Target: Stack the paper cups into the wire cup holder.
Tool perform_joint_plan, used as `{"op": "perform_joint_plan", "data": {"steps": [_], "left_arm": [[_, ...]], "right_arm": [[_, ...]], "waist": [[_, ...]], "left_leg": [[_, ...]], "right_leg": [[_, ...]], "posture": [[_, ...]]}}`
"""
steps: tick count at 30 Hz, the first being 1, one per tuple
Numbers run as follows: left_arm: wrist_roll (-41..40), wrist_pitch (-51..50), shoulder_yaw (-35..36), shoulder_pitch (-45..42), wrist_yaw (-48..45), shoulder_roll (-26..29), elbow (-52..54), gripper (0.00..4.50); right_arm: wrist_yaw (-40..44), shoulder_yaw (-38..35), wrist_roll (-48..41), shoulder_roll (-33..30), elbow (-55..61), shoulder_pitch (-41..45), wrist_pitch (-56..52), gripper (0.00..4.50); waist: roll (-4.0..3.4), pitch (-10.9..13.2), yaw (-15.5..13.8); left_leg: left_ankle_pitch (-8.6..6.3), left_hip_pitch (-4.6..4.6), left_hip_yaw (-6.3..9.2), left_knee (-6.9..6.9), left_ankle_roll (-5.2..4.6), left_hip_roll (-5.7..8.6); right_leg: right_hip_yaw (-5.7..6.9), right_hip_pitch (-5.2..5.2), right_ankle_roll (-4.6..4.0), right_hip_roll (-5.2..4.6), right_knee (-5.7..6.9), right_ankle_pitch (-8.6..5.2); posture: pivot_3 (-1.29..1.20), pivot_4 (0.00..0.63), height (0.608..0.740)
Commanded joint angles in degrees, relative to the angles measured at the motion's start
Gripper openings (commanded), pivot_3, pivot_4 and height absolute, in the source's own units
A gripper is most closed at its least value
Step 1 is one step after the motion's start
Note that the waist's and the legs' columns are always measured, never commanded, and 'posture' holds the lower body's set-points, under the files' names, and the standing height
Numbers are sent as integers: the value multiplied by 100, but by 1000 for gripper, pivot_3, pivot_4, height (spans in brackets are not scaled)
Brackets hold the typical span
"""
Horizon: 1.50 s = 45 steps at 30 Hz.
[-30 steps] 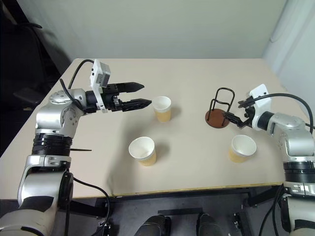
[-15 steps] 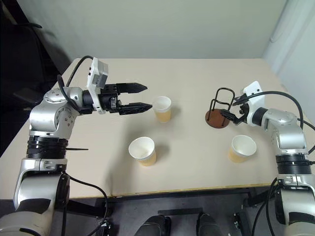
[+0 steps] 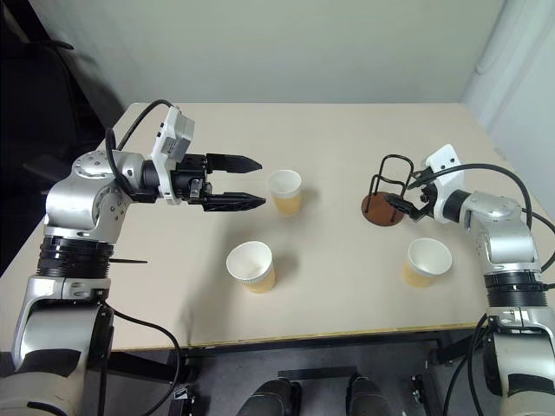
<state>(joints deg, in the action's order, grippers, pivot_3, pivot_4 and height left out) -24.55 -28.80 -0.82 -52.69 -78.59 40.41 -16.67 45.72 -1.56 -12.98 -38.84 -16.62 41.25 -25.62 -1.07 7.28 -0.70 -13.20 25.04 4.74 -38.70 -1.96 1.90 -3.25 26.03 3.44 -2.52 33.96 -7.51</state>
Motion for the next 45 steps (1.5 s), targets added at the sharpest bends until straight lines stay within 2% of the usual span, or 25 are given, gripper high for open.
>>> {"op": "perform_joint_plan", "data": {"steps": [1,5,11,12,21,31,35,45], "left_arm": [[-38,8,77,-172,-29,114,234,4500],[-31,34,95,-194,-3,128,209,4500],[-10,71,92,-216,-22,146,155,4500],[-5,79,88,-223,-29,149,137,4500],[78,205,21,-329,-164,171,-130,4500],[272,371,-40,-540,-411,176,-520,4500],[295,407,-74,-573,-473,157,-588,4500],[331,399,-86,-609,-546,142,-621,4500]], "right_arm": [[18,-26,76,-5,34,185,150,3827],[37,-3,125,16,-37,251,179,2458],[61,-31,116,6,-21,255,140,134],[82,-44,90,5,-12,251,96,24],[698,-68,-289,-237,544,224,-444,24],[1721,263,-682,-1079,2600,-174,-1245,24],[1676,404,-727,-1100,3224,-336,-1434,24],[1538,730,-705,-911,3519,-383,-1483,24]], "waist": [[0,0,1],[0,0,1],[0,0,0],[0,0,0],[0,0,4],[0,0,2],[0,0,7],[0,0,8]], "left_leg": [[0,0,0,0,0,0],[0,0,0,0,0,0],[-1,0,1,0,0,0],[-1,0,0,0,-1,0],[-4,0,0,1,3,0],[-6,12,0,4,10,0],[-5,13,-1,5,12,-1],[0,13,-1,0,-3,-1]], "right_leg": [[0,0,0,0,0,0],[0,0,0,0,0,0],[1,0,0,0,0,0],[0,0,0,0,0,0],[0,1,-2,0,0,-1],[1,9,-11,1,-5,-9],[2,10,-9,1,-3,-13],[2,10,-7,1,-1,-12]], "posture": [[0,150,740],[0,150,740],[0,150,740],[0,150,740],[0,150,740],[0,150,740],[0,150,740],[0,150,740]]}}
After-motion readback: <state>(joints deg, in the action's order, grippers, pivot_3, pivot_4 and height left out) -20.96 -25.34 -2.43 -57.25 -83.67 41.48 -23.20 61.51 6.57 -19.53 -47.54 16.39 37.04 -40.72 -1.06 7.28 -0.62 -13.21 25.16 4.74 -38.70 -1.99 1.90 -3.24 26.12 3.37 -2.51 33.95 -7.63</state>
